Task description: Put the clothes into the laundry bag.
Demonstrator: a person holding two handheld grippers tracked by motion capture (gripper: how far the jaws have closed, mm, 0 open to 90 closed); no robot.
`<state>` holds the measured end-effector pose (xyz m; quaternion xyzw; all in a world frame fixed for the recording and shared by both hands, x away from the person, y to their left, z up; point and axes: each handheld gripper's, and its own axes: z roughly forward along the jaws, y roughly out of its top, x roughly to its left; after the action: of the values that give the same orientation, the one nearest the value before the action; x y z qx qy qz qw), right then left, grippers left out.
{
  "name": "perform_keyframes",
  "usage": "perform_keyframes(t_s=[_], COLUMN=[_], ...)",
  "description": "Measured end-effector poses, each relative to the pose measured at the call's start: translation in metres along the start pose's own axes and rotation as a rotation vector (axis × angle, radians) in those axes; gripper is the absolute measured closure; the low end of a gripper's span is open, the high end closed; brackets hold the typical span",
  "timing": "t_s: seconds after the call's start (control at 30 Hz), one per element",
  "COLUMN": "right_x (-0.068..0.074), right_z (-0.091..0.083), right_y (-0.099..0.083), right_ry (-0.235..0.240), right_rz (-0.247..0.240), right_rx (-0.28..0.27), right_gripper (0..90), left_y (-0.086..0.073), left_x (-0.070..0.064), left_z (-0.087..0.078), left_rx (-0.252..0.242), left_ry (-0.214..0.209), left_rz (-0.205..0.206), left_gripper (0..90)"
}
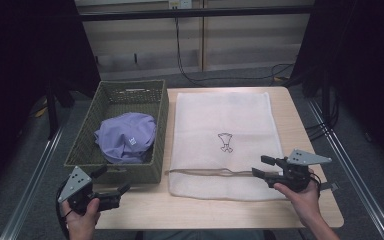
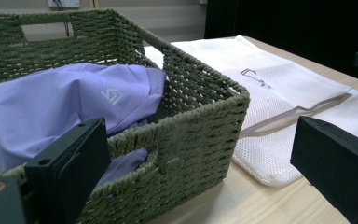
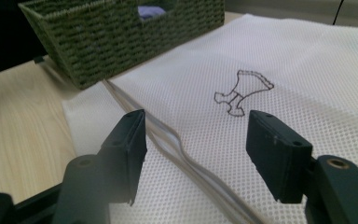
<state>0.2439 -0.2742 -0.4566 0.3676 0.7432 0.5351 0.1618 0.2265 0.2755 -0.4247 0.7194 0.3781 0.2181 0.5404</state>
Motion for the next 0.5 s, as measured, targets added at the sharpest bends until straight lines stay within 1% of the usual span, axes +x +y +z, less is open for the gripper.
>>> perform_keyframes(t_s=[0.03, 0.07, 0.1, 0.13, 0.17, 0.23, 0.27, 0.3, 0.37, 0.4, 0.43, 0.5], right_x=[0.000, 0.000, 0.000, 0.000, 0.001, 0.001, 0.001, 0.002, 0.002, 0.003, 0.004, 0.005], right_z=[0.004, 0.004, 0.008, 0.010, 0.011, 0.012, 0.013, 0.014, 0.015, 0.017, 0.018, 0.019], right_y=[-0.001, -0.001, -0.001, 0.000, 0.001, 0.001, 0.002, 0.003, 0.004, 0.005, 0.006, 0.008], right_ry=[0.010, 0.010, 0.017, 0.025, 0.021, 0.023, 0.030, 0.030, 0.040, 0.041, 0.046, 0.048], right_rz=[-0.005, -0.005, -0.001, -0.008, -0.003, -0.002, 0.003, 0.009, 0.017, 0.013, 0.006, -0.007], right_rx=[0.032, 0.032, 0.042, 0.046, 0.051, 0.054, 0.061, 0.067, 0.078, 0.095, 0.105, 0.123], right_gripper=[40.0, 40.0, 40.3, 40.0, 39.1, 39.4, 39.8, 39.9, 41.6, 42.8, 43.2, 43.2], left_y=[-0.001, -0.001, -0.001, -0.001, -0.001, -0.001, -0.001, -0.001, -0.001, -0.002, -0.001, 0.000], left_x=[0.000, 0.000, 0.000, 0.001, 0.001, 0.001, 0.001, 0.001, 0.004, 0.004, 0.004, 0.004], left_z=[0.000, 0.000, 0.001, 0.002, 0.002, 0.002, 0.002, 0.001, 0.000, -0.001, -0.002, -0.002], left_rx=[0.004, 0.004, 0.005, 0.015, 0.014, 0.012, 0.007, 0.006, 0.007, 0.009, 0.010, 0.002], left_ry=[0.008, 0.008, 0.002, 0.007, 0.018, 0.021, 0.021, 0.029, 0.013, 0.008, 0.007, -0.011], left_rz=[-0.006, -0.006, -0.012, -0.020, -0.024, -0.025, -0.032, -0.036, -0.041, -0.049, -0.044, -0.037], left_gripper=[4.3, 4.3, 4.3, 4.3, 4.3, 4.2, 4.2, 4.2, 4.2, 4.2, 4.3, 4.3])
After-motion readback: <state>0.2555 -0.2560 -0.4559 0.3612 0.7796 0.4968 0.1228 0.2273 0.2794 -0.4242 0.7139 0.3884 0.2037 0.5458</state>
